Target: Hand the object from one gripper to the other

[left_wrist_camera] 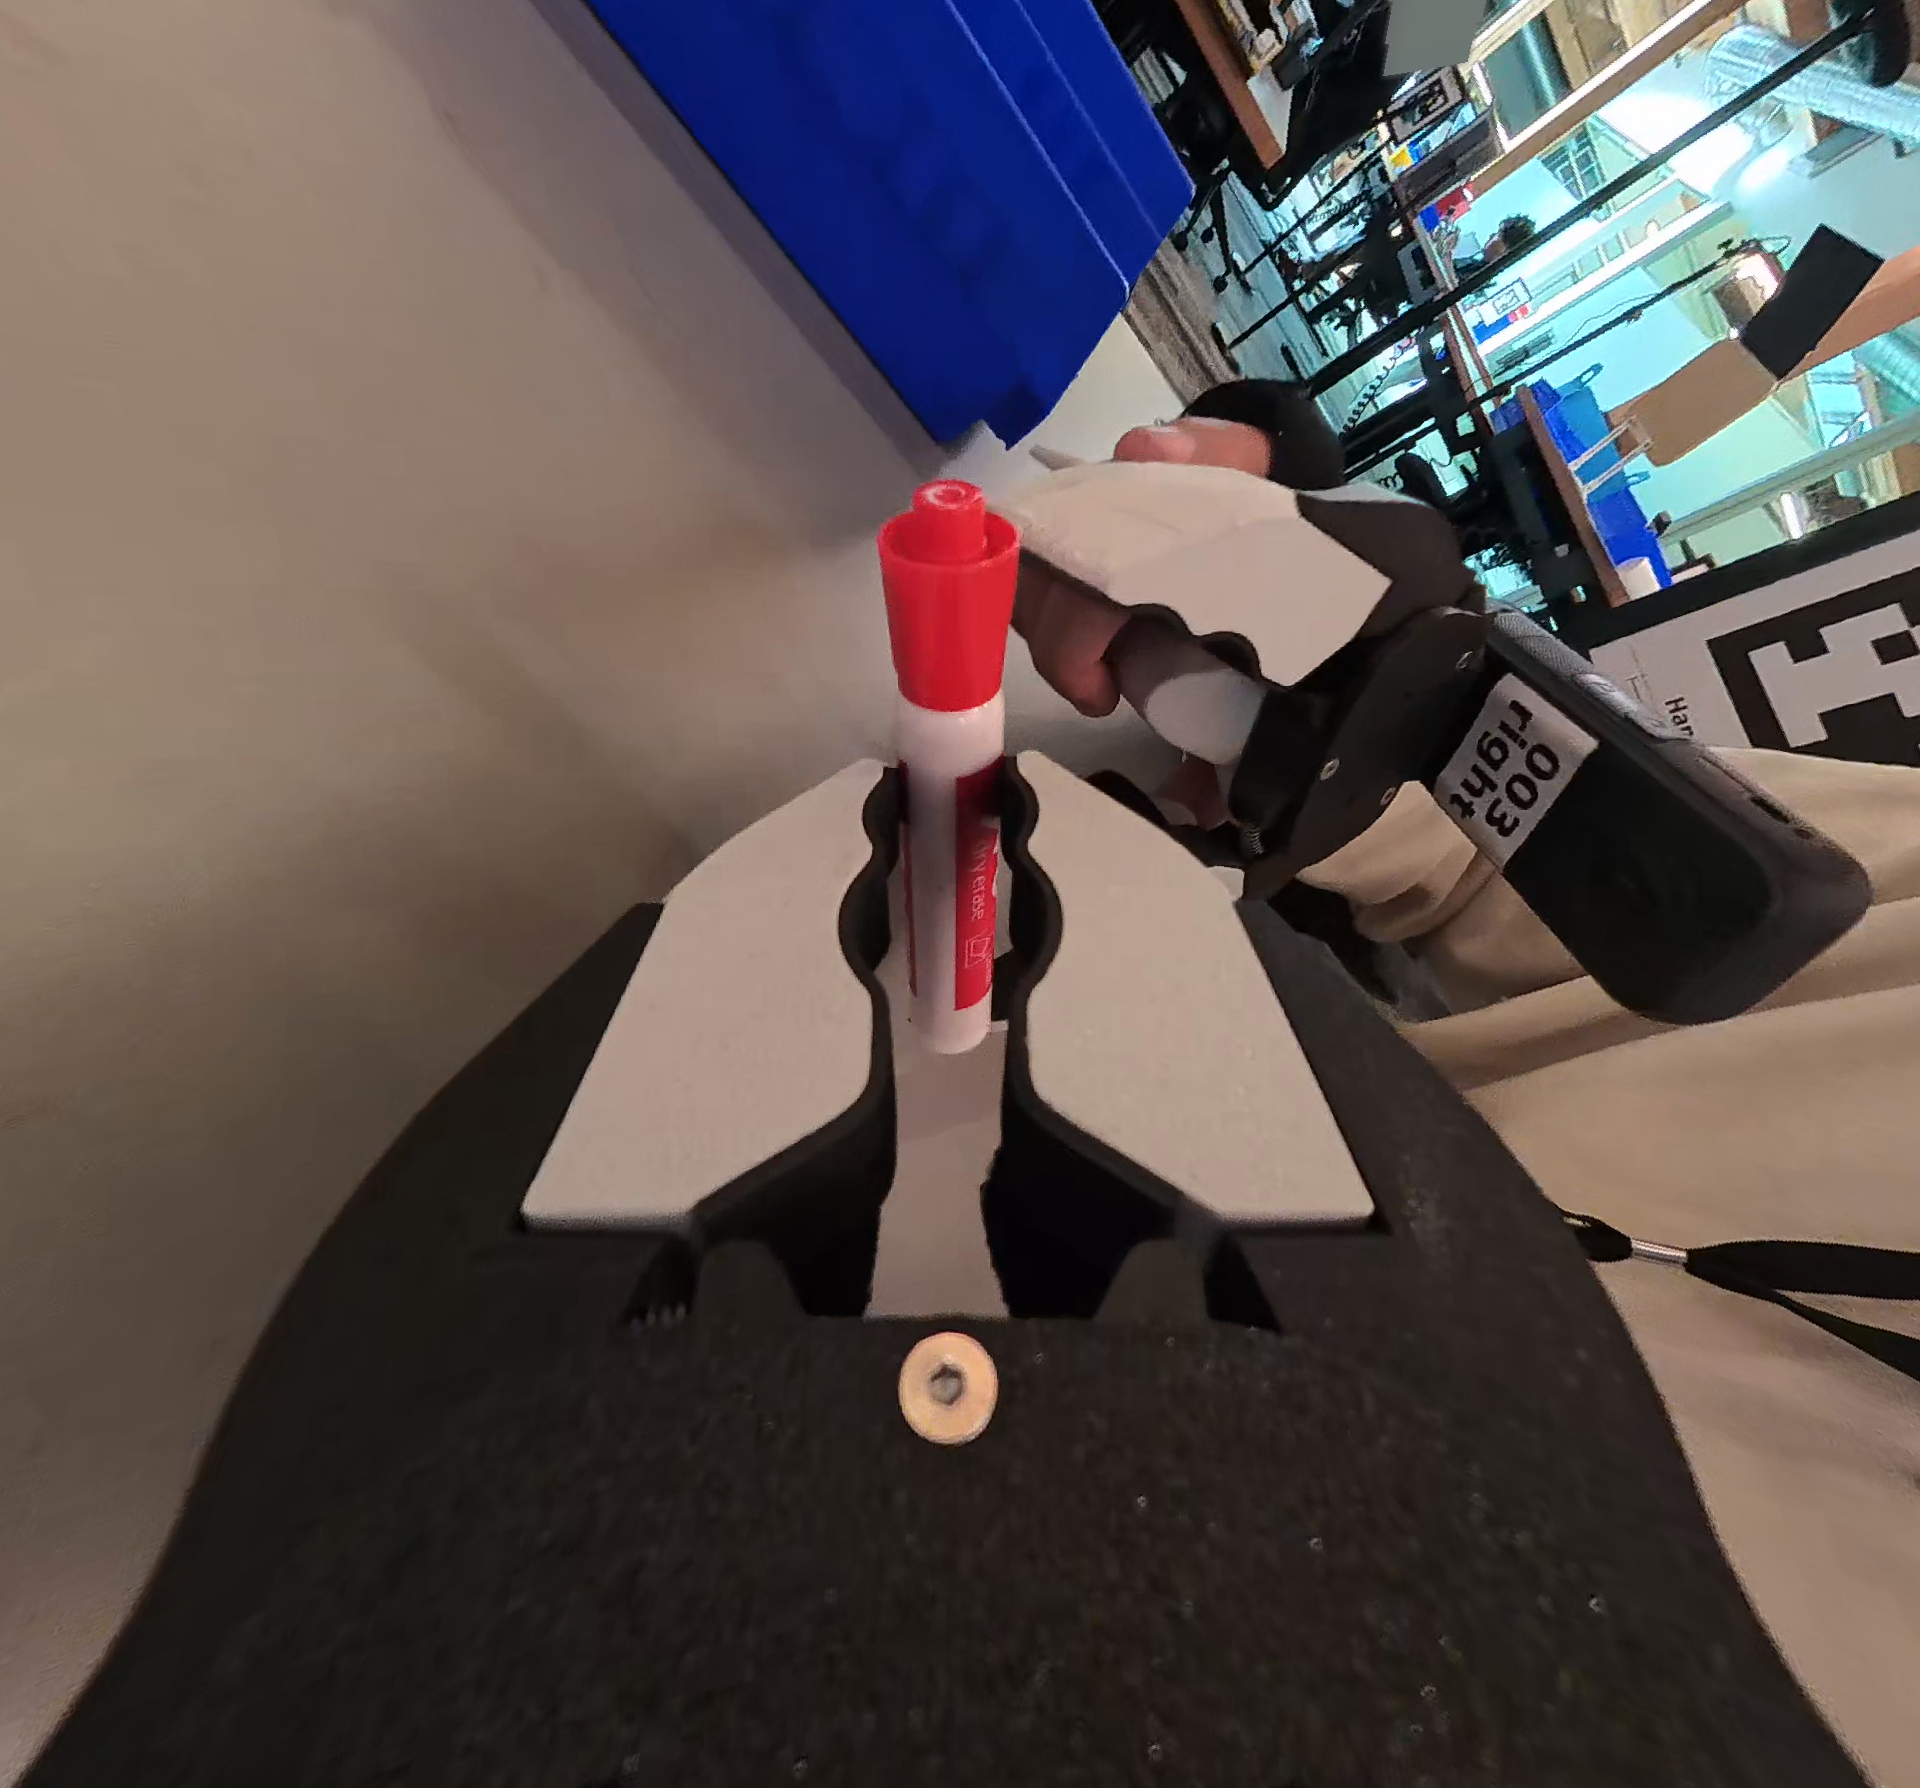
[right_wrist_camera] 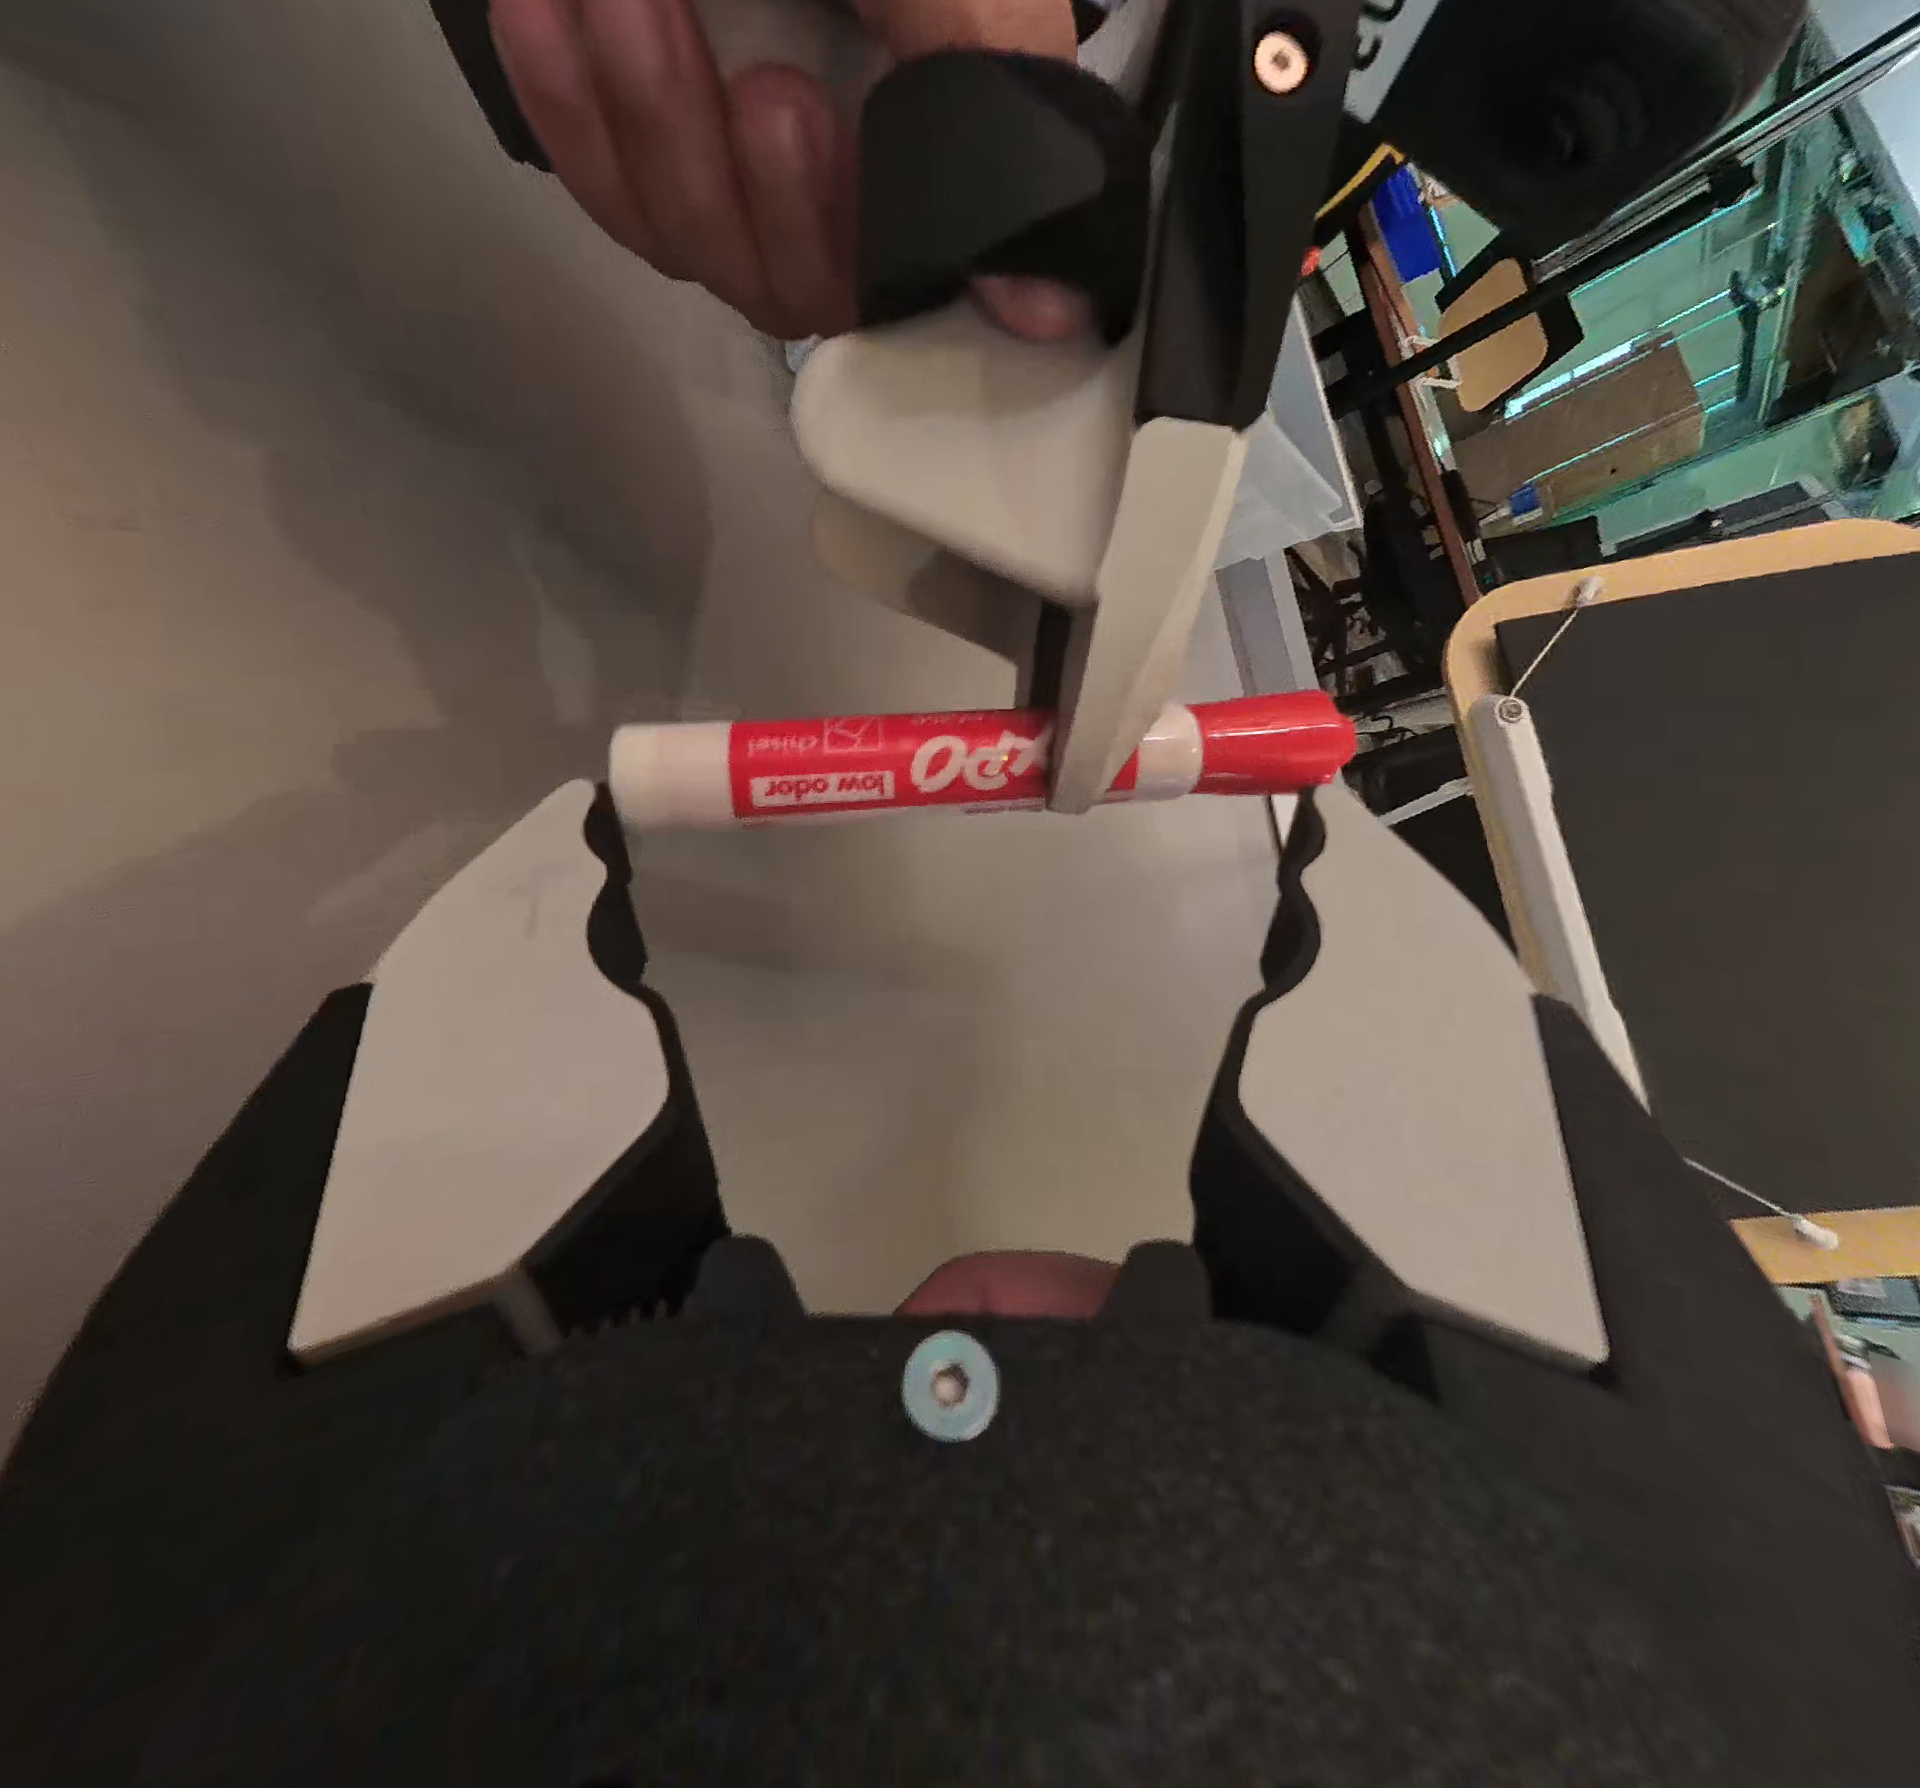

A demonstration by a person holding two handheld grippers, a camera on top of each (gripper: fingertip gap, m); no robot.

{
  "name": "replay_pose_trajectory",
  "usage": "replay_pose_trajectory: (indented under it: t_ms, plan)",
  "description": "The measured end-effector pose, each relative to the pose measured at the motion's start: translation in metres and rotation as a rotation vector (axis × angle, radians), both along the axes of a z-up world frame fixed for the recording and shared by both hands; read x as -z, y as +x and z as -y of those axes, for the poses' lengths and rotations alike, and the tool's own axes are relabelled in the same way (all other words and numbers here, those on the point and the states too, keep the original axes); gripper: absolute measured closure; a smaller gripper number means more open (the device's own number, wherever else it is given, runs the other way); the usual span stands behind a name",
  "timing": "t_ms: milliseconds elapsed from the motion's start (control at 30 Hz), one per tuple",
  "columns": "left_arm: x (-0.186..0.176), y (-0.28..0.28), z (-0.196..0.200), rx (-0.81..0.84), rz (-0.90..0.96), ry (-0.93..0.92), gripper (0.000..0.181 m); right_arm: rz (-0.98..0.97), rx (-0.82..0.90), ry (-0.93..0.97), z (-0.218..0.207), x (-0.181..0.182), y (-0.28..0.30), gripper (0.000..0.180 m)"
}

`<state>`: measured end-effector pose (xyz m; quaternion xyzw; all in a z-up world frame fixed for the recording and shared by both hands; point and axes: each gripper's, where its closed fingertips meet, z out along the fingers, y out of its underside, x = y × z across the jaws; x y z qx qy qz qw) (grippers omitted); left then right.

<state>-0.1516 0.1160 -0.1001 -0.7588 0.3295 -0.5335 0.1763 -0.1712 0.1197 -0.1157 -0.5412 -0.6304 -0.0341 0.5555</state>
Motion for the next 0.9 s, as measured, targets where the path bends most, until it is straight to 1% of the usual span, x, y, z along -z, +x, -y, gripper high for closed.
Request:
replay_pose_trajectory:
  t_ms: [33, 233, 367, 533, 700, 800, 867, 900]
  plan:
    - [0.0, 0.0, 0.0, 0.002, 0.002, -0.002, 0.163, 0.002, 0.001, 0.007, 0.0, -0.001, 0.0, 0.06]
    - [0.004, 0.002, 0.006, 0.038, -0.023, -0.006, 0.163, 0.027, -0.02, 0.013, 0.003, 0.0, -0.003, 0.052]
    - [0.006, 0.005, 0.012, 0.07, -0.039, 0.014, 0.163, 0.008, -0.024, -0.034, 0.004, 0.003, -0.002, 0.046]
    - [0.008, 0.007, 0.012, 0.069, -0.033, 0.003, 0.163, 0.043, -0.015, -0.032, 0.004, 0.006, 0.001, 0.047]
    - [-0.003, 0.006, 0.013, 0.094, 0.036, -0.015, 0.161, -0.045, -0.025, -0.051, 0.005, -0.004, -0.001, 0.047]
    - [-0.017, 0.0, 0.011, 0.108, 0.114, 0.016, 0.144, -0.125, -0.014, -0.042, 0.002, -0.016, 0.004, 0.047]
    - [-0.027, -0.008, -0.001, 0.055, 0.17, 0.097, 0.131, -0.232, 0.008, -0.057, -0.003, -0.026, 0.009, 0.047]
    - [-0.032, -0.012, -0.01, 0.009, 0.206, 0.151, 0.125, -0.317, 0.027, -0.078, -0.007, -0.033, 0.013, 0.047]
